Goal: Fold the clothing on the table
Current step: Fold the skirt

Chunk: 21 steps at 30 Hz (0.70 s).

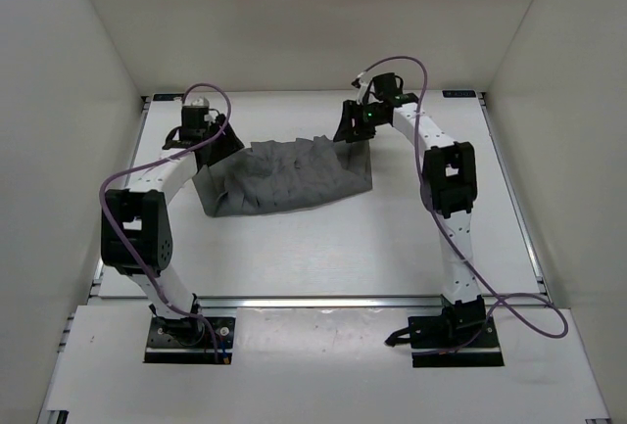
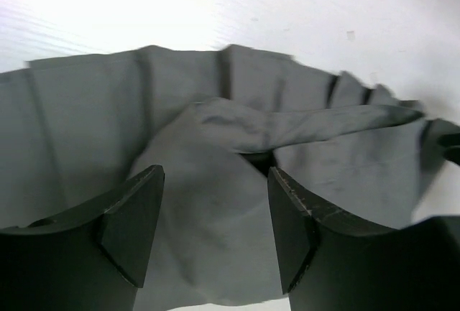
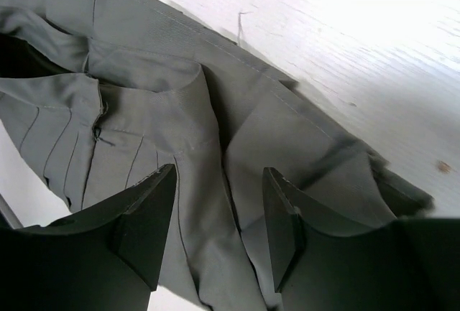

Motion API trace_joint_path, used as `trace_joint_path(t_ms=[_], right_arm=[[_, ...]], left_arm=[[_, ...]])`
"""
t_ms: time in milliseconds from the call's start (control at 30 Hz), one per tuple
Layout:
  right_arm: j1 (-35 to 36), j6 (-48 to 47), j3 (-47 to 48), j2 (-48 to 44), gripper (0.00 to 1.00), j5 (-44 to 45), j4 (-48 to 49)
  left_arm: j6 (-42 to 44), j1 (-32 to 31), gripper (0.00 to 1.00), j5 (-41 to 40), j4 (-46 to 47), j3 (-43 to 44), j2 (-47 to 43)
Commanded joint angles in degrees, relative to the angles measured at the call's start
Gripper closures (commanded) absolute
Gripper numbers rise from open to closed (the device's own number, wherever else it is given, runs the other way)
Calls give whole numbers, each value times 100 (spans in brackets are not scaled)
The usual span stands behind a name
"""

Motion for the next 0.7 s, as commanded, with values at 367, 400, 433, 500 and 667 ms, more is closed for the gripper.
trace_joint_path(t_ms=[367, 400, 433, 500, 667], right_arm=[[614, -200, 467, 377, 34, 215, -62], [598, -227, 485, 429, 34, 224, -36], [658, -236, 485, 430, 38, 215, -53], [632, -236, 520, 457, 59, 180, -36], [528, -183, 555, 369, 100, 127, -44]], left_arm=[[1246, -187, 30, -345, -353, 241, 301], [1255, -223, 30, -441, -388, 250, 345], [1263, -258, 30, -407, -371, 250, 362], [1229, -259, 31, -416, -362, 215, 415], [1035, -197, 96, -179, -239, 443, 617]])
